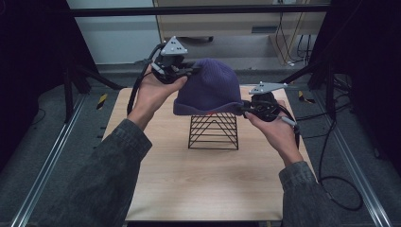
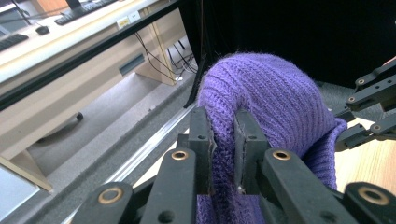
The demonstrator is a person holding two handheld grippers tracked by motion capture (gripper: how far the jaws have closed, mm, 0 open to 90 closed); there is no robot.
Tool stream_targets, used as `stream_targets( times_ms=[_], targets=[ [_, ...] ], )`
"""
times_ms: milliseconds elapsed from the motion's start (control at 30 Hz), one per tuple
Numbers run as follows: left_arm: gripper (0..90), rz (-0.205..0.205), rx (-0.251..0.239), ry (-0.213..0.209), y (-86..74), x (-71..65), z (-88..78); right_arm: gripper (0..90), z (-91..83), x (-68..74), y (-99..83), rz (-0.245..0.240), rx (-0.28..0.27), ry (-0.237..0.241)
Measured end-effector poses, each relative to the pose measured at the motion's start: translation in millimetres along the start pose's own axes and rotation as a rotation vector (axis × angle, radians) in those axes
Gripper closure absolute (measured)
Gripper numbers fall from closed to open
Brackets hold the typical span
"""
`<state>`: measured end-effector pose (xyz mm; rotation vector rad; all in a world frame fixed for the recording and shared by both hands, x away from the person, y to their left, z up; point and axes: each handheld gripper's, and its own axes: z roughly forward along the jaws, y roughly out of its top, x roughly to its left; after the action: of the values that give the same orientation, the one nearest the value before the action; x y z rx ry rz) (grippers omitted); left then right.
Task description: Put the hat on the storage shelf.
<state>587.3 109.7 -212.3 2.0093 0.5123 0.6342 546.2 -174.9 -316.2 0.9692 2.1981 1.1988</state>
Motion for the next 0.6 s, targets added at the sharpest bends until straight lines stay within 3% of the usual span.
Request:
stream_targets(
  times_ms=[600],
  targets=[
    [79.0, 0.005, 0.042, -0.033, -5.9, -11.1, 24.3, 70.0, 4.5, -8.4, -20.5, 0.018, 0.084, 0.013]
  ],
)
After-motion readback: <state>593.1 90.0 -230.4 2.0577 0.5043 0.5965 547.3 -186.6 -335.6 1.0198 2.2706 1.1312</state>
